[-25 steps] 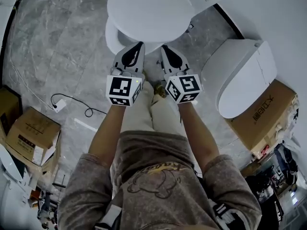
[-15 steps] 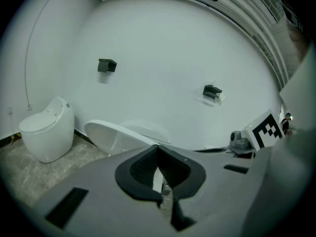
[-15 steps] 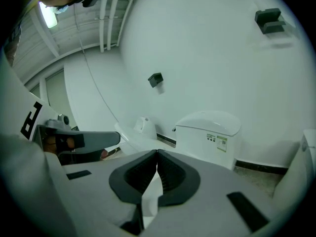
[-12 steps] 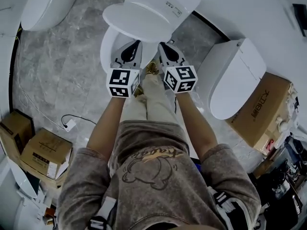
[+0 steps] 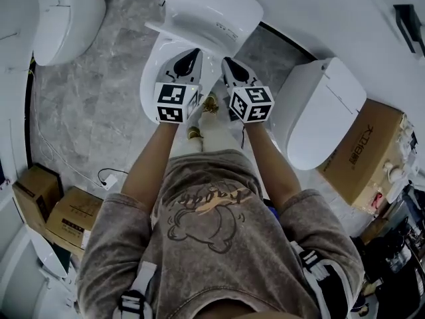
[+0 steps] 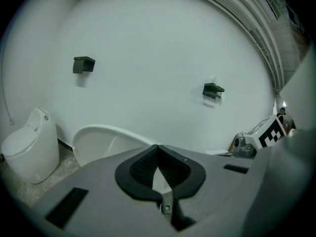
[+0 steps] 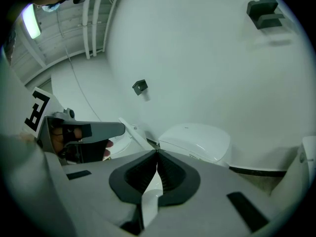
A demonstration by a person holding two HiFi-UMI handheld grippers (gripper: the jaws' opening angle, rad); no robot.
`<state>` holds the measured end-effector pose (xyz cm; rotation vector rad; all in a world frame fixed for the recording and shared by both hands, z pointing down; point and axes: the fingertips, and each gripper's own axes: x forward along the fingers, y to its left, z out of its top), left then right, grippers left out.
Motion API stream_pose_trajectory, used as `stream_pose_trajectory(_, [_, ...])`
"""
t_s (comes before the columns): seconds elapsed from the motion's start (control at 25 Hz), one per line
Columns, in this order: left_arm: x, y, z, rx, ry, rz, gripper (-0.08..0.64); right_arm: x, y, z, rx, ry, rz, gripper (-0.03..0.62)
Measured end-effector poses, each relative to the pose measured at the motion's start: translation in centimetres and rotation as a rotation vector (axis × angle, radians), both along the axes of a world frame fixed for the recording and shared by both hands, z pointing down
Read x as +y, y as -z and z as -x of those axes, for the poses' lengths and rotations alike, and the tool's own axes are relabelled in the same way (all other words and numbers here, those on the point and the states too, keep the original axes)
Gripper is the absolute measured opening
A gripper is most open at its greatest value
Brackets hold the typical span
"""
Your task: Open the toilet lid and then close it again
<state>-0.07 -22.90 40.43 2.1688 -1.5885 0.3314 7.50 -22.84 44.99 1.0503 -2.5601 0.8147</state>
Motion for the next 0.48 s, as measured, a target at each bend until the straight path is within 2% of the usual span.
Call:
stream_pose_trajectory(0.24, [-5.0,0.2,-1.1,-0.009,-0.048,0.001,0.009,-3.4,-0.1,-0.7,0.011,-0.001,0.018,0.027])
stream_pose_trajectory(0.48, [-9.0,-0.2,-2.2,-0.005,-0.115,0.011,0.009,-6.2,0.6,-2.4,0.025,-0.075,0.018,0.026])
